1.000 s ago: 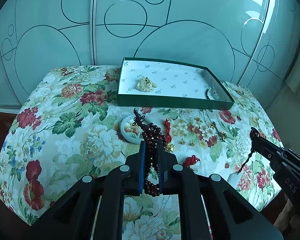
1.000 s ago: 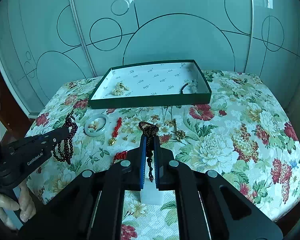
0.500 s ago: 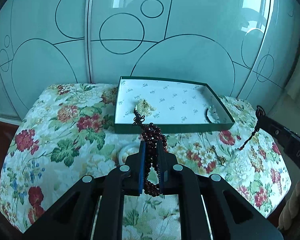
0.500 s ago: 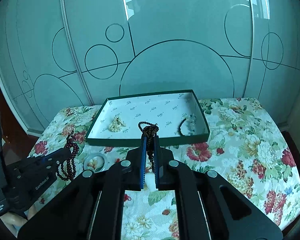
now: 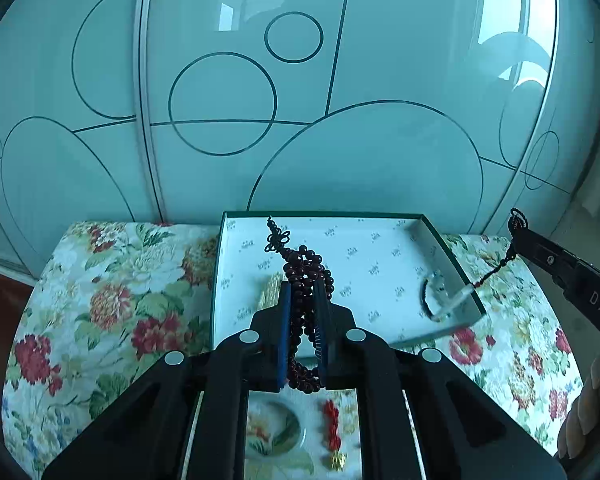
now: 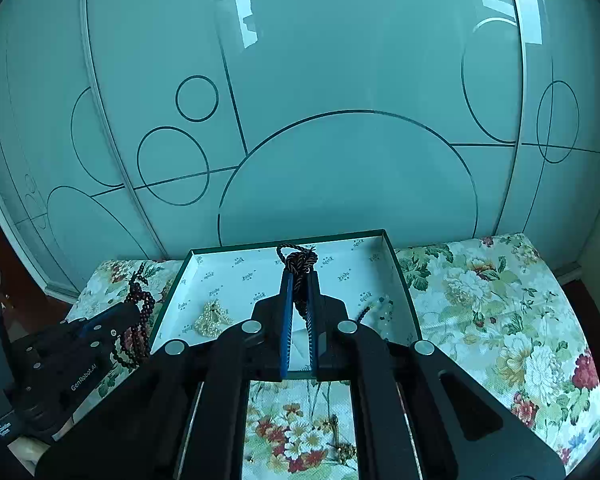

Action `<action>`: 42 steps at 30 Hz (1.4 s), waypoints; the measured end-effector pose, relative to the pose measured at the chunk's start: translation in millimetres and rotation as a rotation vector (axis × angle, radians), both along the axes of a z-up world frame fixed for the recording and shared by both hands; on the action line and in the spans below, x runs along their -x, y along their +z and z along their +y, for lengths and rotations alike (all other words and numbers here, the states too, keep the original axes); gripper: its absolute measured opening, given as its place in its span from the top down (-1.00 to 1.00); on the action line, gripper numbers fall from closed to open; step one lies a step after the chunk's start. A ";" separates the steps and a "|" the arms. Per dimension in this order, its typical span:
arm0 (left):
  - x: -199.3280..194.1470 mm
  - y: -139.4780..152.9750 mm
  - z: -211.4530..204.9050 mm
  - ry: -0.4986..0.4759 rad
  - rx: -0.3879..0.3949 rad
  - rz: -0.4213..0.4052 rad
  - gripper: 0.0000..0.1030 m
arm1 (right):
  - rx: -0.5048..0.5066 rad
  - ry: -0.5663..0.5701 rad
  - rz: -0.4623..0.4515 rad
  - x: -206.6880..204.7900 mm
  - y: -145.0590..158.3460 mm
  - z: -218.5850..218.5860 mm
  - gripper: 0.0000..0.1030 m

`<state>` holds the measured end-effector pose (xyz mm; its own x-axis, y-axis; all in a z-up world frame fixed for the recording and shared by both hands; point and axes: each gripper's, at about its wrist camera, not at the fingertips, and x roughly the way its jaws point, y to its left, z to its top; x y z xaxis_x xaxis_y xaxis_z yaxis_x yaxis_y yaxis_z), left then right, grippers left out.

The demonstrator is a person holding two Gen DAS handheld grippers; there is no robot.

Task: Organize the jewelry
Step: 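Lift both held pieces into the green box and open both tools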

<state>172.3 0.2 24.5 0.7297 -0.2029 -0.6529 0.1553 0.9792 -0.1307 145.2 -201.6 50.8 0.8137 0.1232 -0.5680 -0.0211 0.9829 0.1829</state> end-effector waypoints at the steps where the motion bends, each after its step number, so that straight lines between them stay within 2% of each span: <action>1: -7.0 -1.7 -0.8 0.004 0.001 0.002 0.79 | -0.003 -0.002 0.005 -6.6 -2.7 -1.4 0.87; 10: -42.1 -34.1 -10.2 0.028 -0.007 0.022 0.79 | -0.004 -0.010 0.094 -45.3 -43.5 -6.1 0.87; 19: -82.6 -78.7 -11.3 0.059 -0.016 0.105 0.79 | -0.040 -0.026 0.190 -89.4 -87.1 -10.7 0.87; 29: -108.5 -94.7 -17.6 0.058 -0.017 0.148 0.75 | -0.011 -0.042 0.269 -131.8 -120.8 -4.1 0.85; 31: -109.3 -96.6 -20.5 0.053 -0.019 0.158 0.53 | -0.012 -0.042 0.290 -137.8 -126.2 -4.7 0.79; 33: -108.1 -97.0 -21.8 0.057 -0.024 0.152 0.10 | -0.016 -0.044 0.312 -141.1 -130.0 -6.7 0.26; 34: -106.7 -96.1 -22.2 0.056 -0.020 0.147 0.02 | -0.021 -0.047 0.311 -140.0 -130.0 -7.9 0.17; 36: -103.8 -93.2 -22.4 0.053 -0.011 0.140 -0.15 | -0.027 -0.049 0.299 -133.9 -125.1 -11.4 0.14; 38: -100.5 -89.4 -23.9 0.045 -0.005 0.139 -0.23 | -0.032 -0.053 0.284 -125.7 -116.6 -16.4 0.14; 42: -82.9 -72.8 -21.2 0.030 0.019 0.128 -0.30 | -0.050 -0.075 0.228 -99.8 -89.8 -32.8 0.14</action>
<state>255.2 -21.0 -48.2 0.6467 -0.1954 -0.7373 0.1068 0.9803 -0.1661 245.0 -234.4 -39.0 0.6732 0.0996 -0.7327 0.0991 0.9698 0.2228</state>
